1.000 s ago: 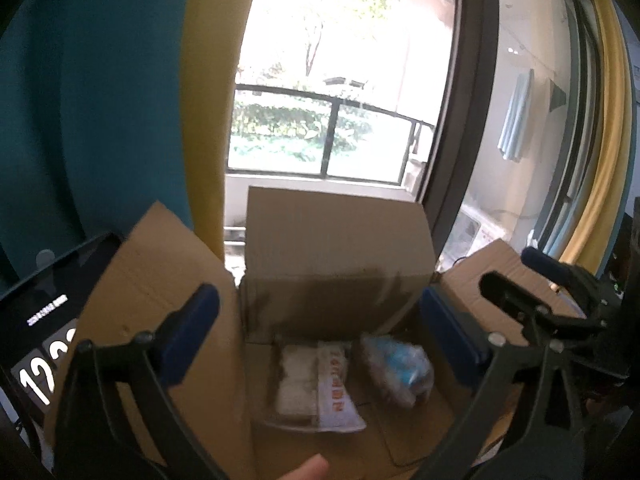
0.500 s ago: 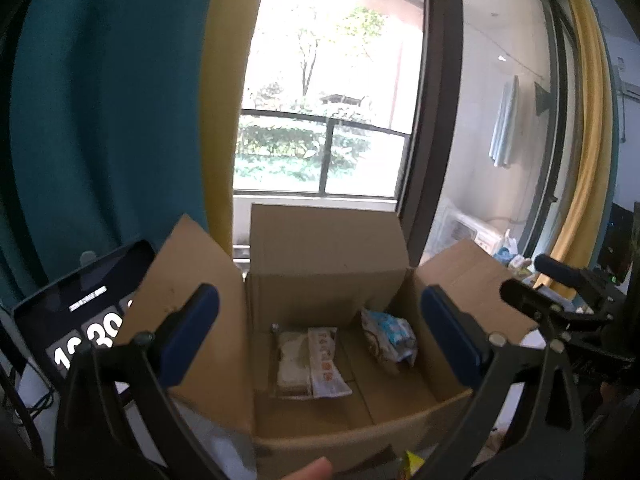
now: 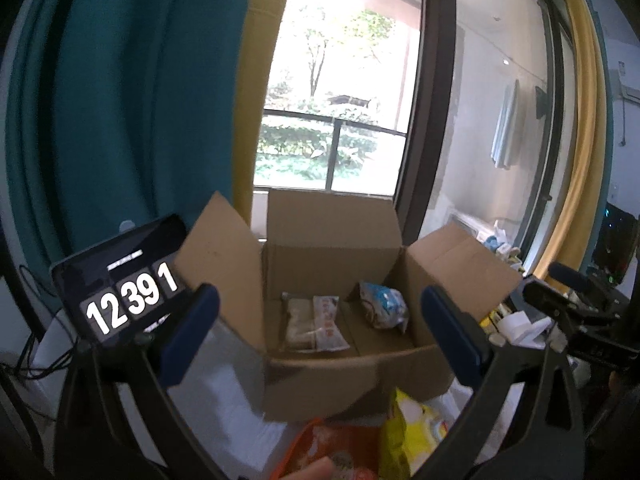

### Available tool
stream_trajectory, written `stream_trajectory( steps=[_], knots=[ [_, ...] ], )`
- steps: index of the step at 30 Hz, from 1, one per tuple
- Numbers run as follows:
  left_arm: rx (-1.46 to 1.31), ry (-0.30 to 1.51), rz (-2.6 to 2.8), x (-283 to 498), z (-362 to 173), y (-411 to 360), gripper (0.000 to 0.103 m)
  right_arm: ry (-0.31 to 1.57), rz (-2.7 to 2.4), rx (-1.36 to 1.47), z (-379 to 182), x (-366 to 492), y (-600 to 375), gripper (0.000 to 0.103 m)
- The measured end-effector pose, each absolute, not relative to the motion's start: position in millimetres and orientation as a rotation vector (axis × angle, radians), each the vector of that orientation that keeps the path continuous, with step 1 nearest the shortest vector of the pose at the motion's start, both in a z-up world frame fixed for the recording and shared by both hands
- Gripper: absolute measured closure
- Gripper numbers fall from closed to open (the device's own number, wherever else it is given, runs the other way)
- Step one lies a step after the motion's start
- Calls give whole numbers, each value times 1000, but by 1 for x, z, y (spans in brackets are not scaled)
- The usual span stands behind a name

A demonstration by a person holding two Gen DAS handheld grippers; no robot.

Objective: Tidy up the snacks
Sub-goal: 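Move both tools back to the snack pile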

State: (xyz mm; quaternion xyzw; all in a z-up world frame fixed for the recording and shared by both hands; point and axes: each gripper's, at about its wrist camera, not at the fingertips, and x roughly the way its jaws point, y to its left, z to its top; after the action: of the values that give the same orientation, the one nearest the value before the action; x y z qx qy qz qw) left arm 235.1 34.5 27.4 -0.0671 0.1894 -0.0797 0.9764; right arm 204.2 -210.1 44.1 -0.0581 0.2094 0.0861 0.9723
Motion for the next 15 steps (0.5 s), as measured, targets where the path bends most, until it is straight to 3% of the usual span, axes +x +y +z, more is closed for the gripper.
stream_trajectory(
  steps=[15],
  knots=[
    [-199,453,-115,188,-8,61,1,491,214,-118,17,158,-197,12]
  ],
)
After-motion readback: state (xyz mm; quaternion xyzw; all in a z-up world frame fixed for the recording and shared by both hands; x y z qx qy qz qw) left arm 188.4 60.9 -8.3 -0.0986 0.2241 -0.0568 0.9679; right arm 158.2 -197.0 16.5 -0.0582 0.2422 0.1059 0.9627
